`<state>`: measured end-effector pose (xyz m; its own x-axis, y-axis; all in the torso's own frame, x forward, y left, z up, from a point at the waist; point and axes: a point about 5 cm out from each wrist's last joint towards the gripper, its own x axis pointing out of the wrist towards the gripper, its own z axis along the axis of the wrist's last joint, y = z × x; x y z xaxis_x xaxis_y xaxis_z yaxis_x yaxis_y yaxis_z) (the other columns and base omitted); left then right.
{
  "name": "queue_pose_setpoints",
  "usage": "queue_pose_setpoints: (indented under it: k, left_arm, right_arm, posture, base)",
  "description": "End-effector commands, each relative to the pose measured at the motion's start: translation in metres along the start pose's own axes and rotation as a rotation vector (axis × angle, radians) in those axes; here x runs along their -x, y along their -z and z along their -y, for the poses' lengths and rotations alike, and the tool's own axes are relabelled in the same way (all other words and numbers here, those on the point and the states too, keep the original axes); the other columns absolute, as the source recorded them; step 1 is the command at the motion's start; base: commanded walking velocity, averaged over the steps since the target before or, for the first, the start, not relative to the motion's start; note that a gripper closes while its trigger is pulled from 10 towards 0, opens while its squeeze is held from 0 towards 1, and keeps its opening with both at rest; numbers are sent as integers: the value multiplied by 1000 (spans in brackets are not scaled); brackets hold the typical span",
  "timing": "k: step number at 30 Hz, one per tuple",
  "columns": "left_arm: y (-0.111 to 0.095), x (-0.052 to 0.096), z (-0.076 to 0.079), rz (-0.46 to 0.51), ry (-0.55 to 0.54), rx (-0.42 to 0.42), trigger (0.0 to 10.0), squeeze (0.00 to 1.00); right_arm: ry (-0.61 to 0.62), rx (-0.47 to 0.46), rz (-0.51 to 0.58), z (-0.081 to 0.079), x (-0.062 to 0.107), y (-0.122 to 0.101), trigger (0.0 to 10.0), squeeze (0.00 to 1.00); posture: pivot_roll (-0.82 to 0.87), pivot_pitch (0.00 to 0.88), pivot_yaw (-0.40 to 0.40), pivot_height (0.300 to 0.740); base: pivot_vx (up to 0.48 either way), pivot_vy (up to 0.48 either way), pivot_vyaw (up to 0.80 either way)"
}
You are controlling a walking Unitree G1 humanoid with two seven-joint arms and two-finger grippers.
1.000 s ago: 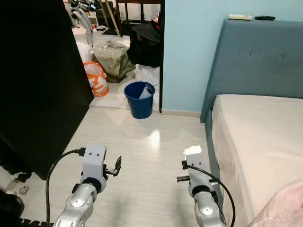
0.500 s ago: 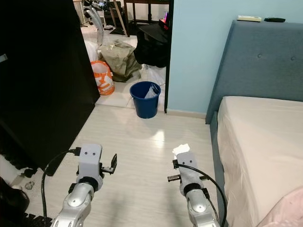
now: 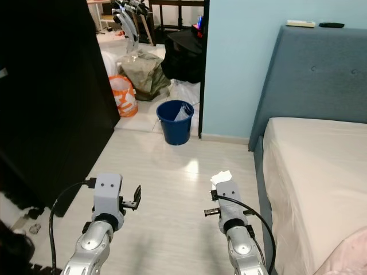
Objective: Clean up the room
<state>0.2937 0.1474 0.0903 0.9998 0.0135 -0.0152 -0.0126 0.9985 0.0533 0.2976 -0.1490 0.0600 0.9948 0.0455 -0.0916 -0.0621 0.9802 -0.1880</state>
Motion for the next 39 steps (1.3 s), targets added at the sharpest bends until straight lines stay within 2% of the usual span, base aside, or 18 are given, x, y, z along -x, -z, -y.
queue_pose_setpoints:
  k: [1,39]
  left_arm:
    - [2,0,0,-13,1,15,10000,0]
    - [1,-1,0,-11,31,-4,10000,0]
  right_arm:
    - [9,-17,-3,1,1,2,10000,0]
    - [34,-26,-12,0,5,7,10000,0]
  posture:
    - [-43,134,22,726]
    - [-33,114,38,726]
  base:
    - [326,0,0]
    - [337,0,0]
